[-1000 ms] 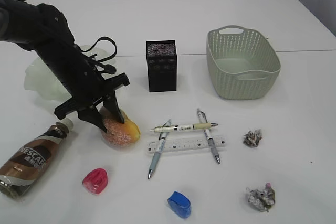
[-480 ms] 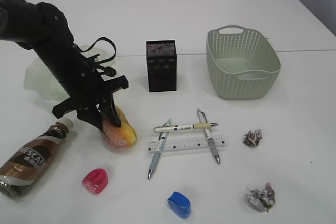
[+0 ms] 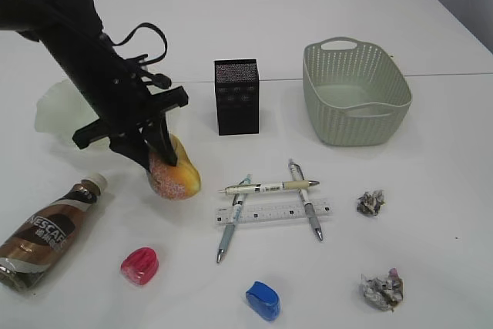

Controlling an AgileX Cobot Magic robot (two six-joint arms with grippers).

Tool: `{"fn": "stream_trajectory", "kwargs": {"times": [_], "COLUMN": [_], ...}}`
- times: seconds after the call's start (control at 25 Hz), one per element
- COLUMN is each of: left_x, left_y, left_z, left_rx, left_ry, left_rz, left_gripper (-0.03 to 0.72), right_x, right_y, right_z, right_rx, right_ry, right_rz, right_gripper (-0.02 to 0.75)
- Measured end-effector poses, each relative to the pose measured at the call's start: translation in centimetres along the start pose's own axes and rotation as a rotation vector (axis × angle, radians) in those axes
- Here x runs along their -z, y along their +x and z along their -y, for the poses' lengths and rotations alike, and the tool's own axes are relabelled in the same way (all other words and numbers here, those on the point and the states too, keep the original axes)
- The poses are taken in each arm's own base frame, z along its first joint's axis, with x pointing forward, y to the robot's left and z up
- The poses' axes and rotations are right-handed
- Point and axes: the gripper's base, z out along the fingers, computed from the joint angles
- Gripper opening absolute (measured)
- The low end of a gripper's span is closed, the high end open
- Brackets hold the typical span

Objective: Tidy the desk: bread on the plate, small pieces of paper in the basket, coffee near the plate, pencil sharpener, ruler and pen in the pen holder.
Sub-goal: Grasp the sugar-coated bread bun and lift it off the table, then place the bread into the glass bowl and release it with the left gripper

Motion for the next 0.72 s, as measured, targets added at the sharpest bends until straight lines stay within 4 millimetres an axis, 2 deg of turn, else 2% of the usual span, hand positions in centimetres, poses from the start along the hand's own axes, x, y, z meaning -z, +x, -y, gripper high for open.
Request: {"fn": "stream_trajectory", "kwargs": {"times": [0.16, 0.48, 0.6, 0.72], "left_x": [2.6, 9.0, 11.0, 12.4], "left_y": [-0.6, -2.1, -2.5, -3.1], "left_z": [1.6, 5.1, 5.3, 4.6], "left_rx": [-0.057, -0.185, -0.227, -0.238], "left_ry": [0.012, 0.049, -0.006, -0.067], "left_rz": [0.025, 0.245, 0.328, 0.389], "left_gripper": [0.17, 0.169, 0.169, 0.169], "right_x": [0.0, 0.0, 0.0, 0.0], "right_y": [0.0, 0.0, 0.0, 0.0], "right_z": [0.0, 0.0, 0.0, 0.0], "right_rx": [0.0, 0.0, 0.0, 0.0], "right_ry": [0.0, 0.0, 0.0, 0.0], "right_rz": [0.0, 0.0, 0.0, 0.0], "right_gripper": [0.345, 0.345, 0.345, 0.345]}}
